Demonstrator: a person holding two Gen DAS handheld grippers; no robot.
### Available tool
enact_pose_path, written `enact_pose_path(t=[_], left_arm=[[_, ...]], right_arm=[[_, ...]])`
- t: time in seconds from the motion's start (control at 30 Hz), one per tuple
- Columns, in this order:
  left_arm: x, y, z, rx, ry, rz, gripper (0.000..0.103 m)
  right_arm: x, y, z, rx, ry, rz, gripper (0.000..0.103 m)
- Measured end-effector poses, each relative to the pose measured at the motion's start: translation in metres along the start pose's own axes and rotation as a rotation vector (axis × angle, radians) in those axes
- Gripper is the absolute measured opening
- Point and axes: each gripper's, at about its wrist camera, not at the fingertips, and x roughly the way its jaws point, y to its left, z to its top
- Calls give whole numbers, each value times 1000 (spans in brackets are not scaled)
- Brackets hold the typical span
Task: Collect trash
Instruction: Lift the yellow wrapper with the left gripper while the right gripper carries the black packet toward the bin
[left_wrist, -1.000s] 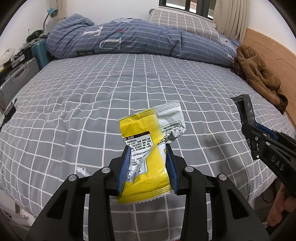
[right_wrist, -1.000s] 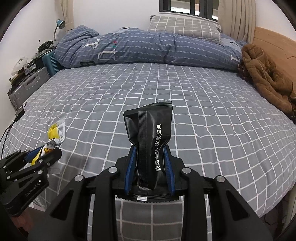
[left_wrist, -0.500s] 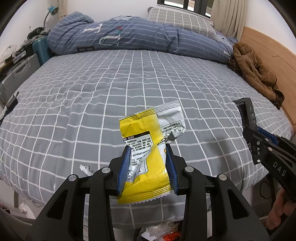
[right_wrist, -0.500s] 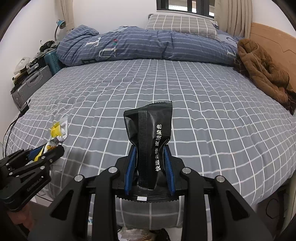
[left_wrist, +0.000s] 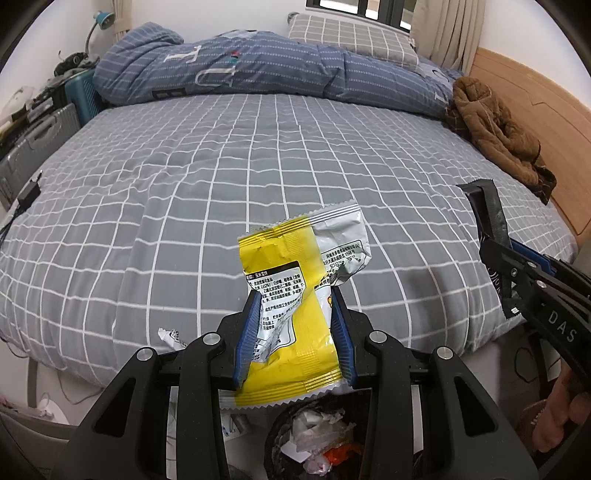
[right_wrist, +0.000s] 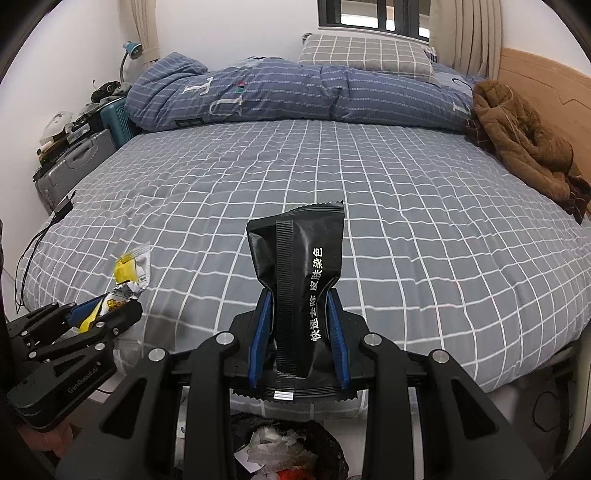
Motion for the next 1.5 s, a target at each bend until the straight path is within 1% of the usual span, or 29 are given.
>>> enact_pose_path(t=[0.33,0.7,0.93,1.23,1.5], left_arm=[[-15,2,-24,6,8,-3,37],[-26,-1,-54,13,37,-3,37],[-28,4,-79,-1,73,-1,37],[-32,11,-112,-33,122,3,37],[-39,21,-145,-80,171,-18,37]], right_arm=[[-14,10,-26,-20,20,21,29],[-25,19,-59,-37,57,36,29],[-26,25,-80,-50,96,43,29],[-27,32,-109,-22,159,75,29],[-31,40,-143,-27,215,78,29]])
